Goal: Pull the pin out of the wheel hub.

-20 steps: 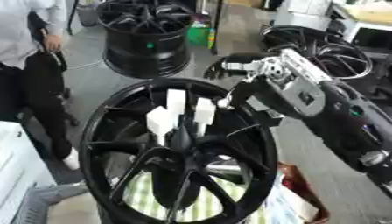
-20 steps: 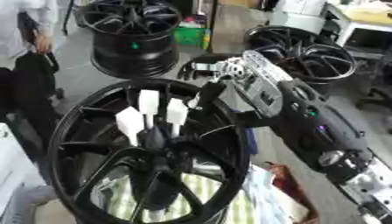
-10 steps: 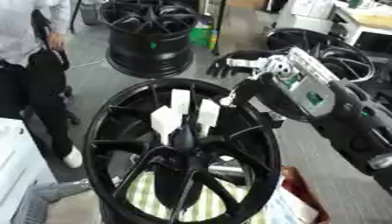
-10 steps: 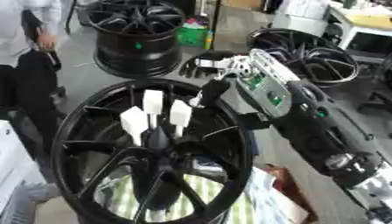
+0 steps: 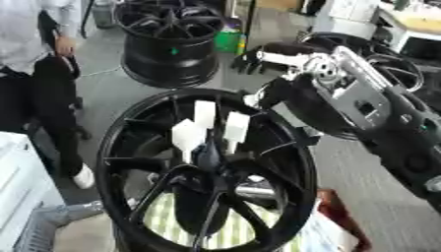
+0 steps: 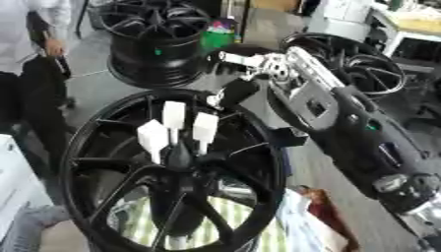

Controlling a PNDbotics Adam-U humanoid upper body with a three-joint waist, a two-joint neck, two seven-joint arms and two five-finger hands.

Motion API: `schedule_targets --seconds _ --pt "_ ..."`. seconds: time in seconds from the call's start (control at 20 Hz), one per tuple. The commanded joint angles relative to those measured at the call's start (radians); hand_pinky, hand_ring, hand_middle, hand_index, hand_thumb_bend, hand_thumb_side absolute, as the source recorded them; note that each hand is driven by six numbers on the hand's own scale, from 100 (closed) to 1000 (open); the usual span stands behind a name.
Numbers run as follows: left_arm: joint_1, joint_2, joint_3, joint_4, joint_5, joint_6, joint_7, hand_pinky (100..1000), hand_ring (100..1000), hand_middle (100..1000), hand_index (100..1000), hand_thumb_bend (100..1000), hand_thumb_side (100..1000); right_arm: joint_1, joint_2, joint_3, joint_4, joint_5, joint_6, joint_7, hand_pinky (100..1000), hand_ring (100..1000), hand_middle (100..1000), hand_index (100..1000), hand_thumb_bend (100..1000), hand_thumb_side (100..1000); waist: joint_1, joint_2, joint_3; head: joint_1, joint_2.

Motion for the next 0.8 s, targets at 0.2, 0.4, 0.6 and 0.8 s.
schedule_targets --seconds 0.2,0.4,0.6,0.8 --pt "-0.002 0.013 0.009 -0.017 -0.003 0.002 0.001 845 853 638 827 206 611 0.006 -0.018 0.001 -0.040 -0.023 0.017 0.019 846 852 818 905 213 416 0.007 -0.010 -0.002 0.001 0.005" --pt "0.000 0.016 0.013 -0.017 -0.004 0.002 0.003 846 849 637 827 206 610 0.023 -0.010 0.004 -0.041 -0.025 0.014 0.036 845 850 816 908 240 400 0.006 -0.013 0.001 -0.002 0.005" --pt "0.006 0.023 0.024 -0.017 -0.010 -0.002 0.015 846 846 637 827 208 608 0.044 -0.008 0.006 -0.030 -0.009 0.008 0.049 852 852 815 910 302 332 0.006 -0.014 0.004 -0.007 0.005" --pt "0.012 0.022 0.028 -0.017 -0.013 -0.004 0.021 846 845 636 827 208 609 0.051 -0.007 0.005 -0.010 0.015 -0.006 0.056 859 854 815 911 355 268 0.006 -0.013 0.005 -0.013 0.005"
